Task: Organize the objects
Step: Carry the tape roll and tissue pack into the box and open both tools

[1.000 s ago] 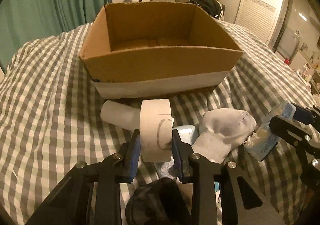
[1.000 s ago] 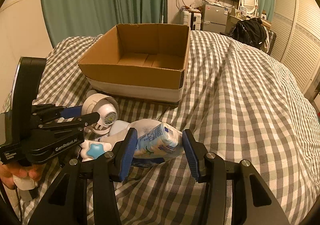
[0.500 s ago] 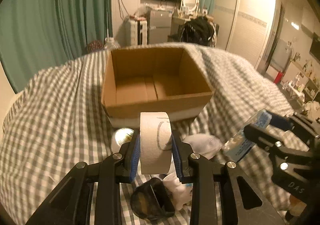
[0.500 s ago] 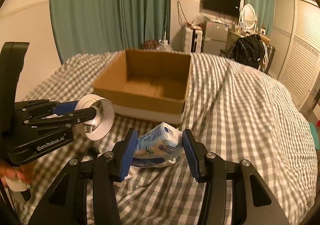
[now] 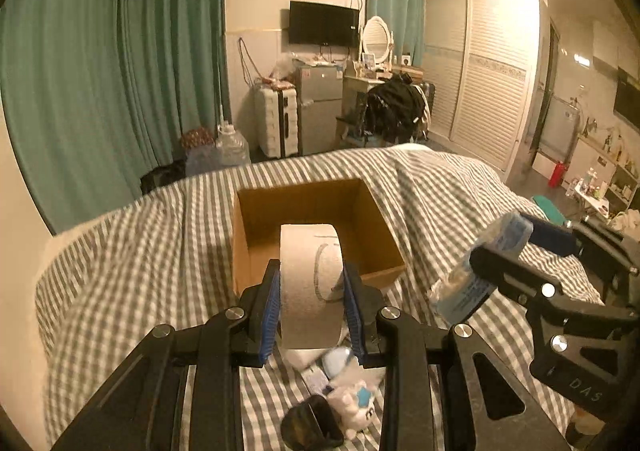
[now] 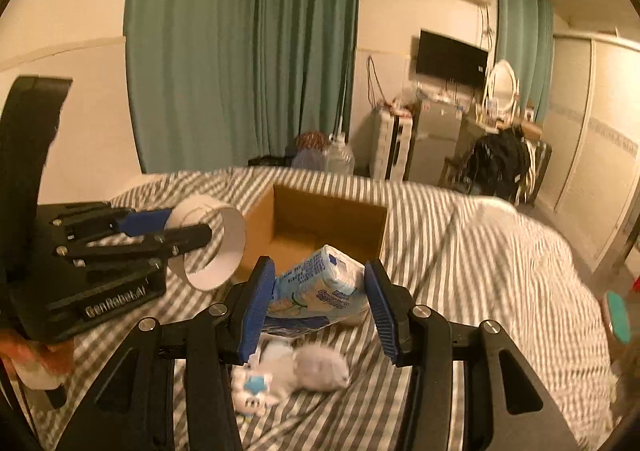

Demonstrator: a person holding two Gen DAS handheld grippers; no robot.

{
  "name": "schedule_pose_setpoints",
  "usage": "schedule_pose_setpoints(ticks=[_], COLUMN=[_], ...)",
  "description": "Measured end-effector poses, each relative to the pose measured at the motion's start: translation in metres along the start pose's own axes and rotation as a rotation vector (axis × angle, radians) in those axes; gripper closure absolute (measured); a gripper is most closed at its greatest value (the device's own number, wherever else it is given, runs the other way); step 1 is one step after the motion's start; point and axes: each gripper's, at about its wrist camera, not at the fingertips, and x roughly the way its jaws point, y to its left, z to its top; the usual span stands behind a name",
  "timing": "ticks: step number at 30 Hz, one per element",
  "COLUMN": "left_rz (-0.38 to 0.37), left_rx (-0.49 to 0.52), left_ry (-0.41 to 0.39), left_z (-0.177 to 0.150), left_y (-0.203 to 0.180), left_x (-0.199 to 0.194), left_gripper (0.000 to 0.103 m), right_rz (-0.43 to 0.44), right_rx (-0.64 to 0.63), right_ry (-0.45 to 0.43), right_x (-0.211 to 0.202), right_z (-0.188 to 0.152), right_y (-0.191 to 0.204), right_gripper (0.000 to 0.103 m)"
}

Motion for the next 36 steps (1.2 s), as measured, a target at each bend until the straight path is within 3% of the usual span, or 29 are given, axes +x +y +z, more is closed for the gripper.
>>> schedule_pose_setpoints(ticks=[8,17,22,29,36], left_rz=[0.043,0.068,0.05,0.036,0.025], left_rx=[0.005,0.02,0.019,0.037,0.045], left_ry=[-0.037,-0.025,0.003,0.07,0.093], left_z=[0.048,0.084,0.087,0.057,0.041], left_y=[0.013,0.029,0.033,0.032,0.036], left_x=[0.013,0.086,0.141,0.203,0.226], left_gripper=[0.073,0.073,0.073,0.073,0.073], right_rz=[0.002,0.004,0.008,0.016,0.065], right_rx=[-0.026,0.004,0.022,0.036,0.099], right_ry=[-0.051,-0.02,0.031,0.114,0.181], right_x=[0.018,0.096,0.156,0.232,0.276], right_z=[0.055,0.096,0.099,0.081,0.057], right_y=[-0.003,-0.03,-0.045,-0.053,-0.064], right_gripper=[0.056,0.056,0.056,0.057,0.056])
